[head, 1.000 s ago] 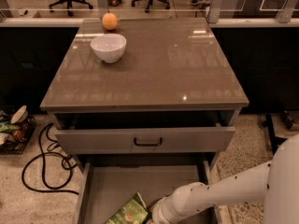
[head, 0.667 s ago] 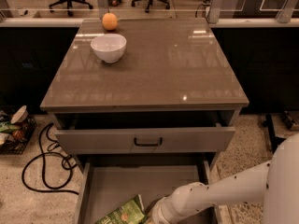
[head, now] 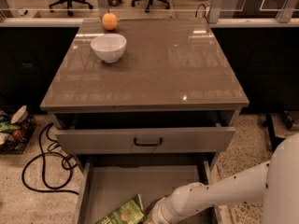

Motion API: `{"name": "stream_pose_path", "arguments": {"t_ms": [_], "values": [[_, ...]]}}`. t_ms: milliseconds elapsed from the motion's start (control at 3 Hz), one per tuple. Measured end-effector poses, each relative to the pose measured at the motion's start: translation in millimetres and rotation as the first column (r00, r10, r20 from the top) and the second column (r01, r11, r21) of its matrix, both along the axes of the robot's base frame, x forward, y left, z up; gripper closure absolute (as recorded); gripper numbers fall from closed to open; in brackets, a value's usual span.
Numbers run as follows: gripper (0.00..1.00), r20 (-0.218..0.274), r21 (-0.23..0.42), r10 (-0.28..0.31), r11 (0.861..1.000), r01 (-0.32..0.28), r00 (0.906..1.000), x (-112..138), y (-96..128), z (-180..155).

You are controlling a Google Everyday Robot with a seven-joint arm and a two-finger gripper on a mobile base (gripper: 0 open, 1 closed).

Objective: Pick green jalapeno chip bag from middle drawer and place on counter

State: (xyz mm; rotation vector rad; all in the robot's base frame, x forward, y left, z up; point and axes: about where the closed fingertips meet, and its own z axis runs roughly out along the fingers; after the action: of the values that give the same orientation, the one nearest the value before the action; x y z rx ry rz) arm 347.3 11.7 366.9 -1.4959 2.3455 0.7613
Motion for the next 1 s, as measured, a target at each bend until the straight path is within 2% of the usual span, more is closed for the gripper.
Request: {"name": "stream_pose_path", "arguments": {"t_ms": [667,1000], "values": [[1.0,0.016,-0.006,0.007,1.0,-0.007,0.9998,2,1,7],[1.0,0.072,-0.033,0.012,0.999,-0.01,0.9973,5,-1,35]]}}
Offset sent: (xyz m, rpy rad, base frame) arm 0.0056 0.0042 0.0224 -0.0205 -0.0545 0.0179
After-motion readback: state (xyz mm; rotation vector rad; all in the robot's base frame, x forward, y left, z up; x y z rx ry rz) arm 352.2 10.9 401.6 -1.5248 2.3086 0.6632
